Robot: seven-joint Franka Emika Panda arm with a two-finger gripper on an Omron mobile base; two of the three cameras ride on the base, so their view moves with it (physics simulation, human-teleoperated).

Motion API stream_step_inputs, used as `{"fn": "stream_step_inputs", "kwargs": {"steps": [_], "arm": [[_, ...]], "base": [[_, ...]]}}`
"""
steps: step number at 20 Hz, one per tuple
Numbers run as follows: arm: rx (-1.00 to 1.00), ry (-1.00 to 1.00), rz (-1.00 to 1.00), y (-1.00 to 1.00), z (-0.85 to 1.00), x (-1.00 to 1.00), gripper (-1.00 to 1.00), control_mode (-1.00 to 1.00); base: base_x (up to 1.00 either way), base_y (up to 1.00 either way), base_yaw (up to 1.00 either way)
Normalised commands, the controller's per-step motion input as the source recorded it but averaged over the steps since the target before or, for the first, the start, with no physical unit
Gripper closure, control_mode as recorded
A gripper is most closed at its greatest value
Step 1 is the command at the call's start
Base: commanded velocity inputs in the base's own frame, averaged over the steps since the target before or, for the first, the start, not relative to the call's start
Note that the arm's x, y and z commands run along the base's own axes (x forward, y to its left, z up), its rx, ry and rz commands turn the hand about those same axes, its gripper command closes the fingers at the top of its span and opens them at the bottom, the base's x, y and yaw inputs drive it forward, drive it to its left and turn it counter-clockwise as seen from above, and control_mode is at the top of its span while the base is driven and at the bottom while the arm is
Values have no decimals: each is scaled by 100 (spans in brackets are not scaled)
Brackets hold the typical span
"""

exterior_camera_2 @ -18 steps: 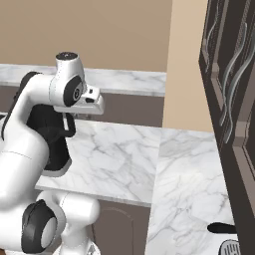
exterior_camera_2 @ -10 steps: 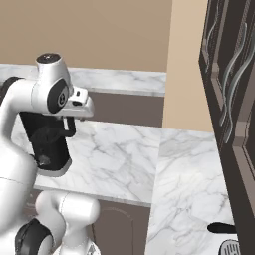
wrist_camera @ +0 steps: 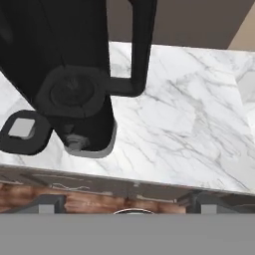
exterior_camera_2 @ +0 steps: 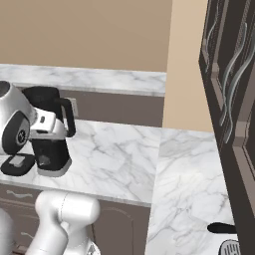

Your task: Close the lid blender by securely placing the lid on top.

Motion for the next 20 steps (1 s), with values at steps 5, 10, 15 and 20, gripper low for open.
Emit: {"fn": "stream_step_inputs", "kwargs": {"steps": [5, 10, 15, 20], "arm": [[-3, -3, 2, 67, 0, -86, -100, -100], [-9, 0, 13, 87, 0, -64, -100, -100], [-8, 1, 21, 85, 0, -34, -100, -100], [-3, 15, 26, 65, 0, 19, -100, -100]], "base": [[0, 0, 0], [0, 0, 0], [0, 0, 0], [0, 0, 0]]}}
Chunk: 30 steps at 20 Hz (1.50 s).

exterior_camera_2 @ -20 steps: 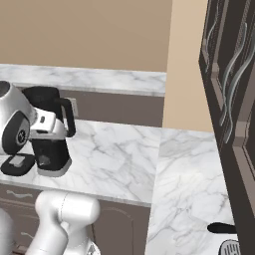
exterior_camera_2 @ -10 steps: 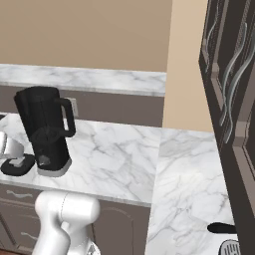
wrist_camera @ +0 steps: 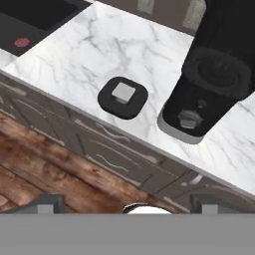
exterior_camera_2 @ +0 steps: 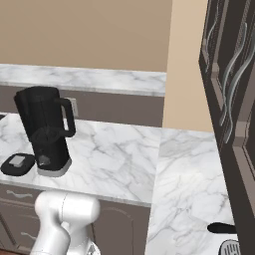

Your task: Close the lid blender by securely placing the lid on top.

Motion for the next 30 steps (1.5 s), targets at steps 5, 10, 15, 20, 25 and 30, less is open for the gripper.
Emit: {"fn": "stream_step_inputs", "kwargs": {"steps": [5, 10, 15, 20, 25, 30], "arm": [[-4, 12, 29, 30, -4, 33, -100, -100], [-8, 0, 26, 26, -24, 26, -100, -100], [-2, 4, 12, 5, -22, 28, -100, -100], [-8, 5, 2, 17, -16, 40, -100, -100], [-23, 8, 0, 48, -13, 33, -100, -100], [-18, 9, 0, 31, -5, 34, -100, -100]], "base": [[0, 0, 0], [0, 0, 0], [0, 0, 0], [0, 0, 0], [0, 0, 0], [0, 0, 0]]}}
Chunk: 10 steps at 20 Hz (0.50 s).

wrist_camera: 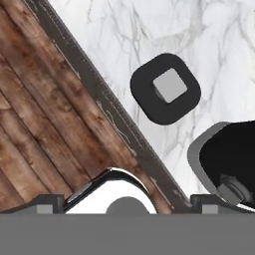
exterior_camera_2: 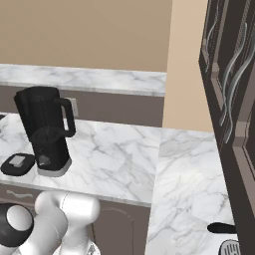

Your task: Close the lid blender by securely placing the lid on top.

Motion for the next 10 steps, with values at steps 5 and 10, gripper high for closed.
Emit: {"fn": "stream_step_inputs", "kwargs": {"steps": [5, 10], "arm": [[-11, 1, 0, 11, -12, 22, -100, -100], [-7, 1, 0, 7, -18, 27, -100, -100]], "base": [[0, 0, 0], [0, 0, 0]]}}
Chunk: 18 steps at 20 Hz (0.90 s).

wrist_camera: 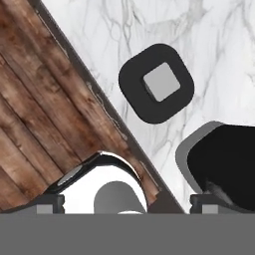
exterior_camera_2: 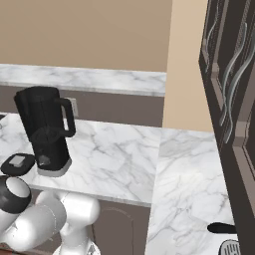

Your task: Close the lid blender by securely placing the lid on top.

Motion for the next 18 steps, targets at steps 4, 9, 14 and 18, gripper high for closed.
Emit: {"fn": "stream_step_inputs", "kwargs": {"steps": [4, 9, 14, 18], "arm": [[-2, 1, 1, 0, -37, 18, -100, -100], [-2, 0, 4, 0, -41, 19, -100, -100], [-2, 0, 9, 0, -41, 24, -100, -100], [-6, 0, 10, 0, -34, 46, -100, -100]], "base": [[0, 0, 0], [0, 0, 0], [0, 0, 0], [0, 0, 0]]}}
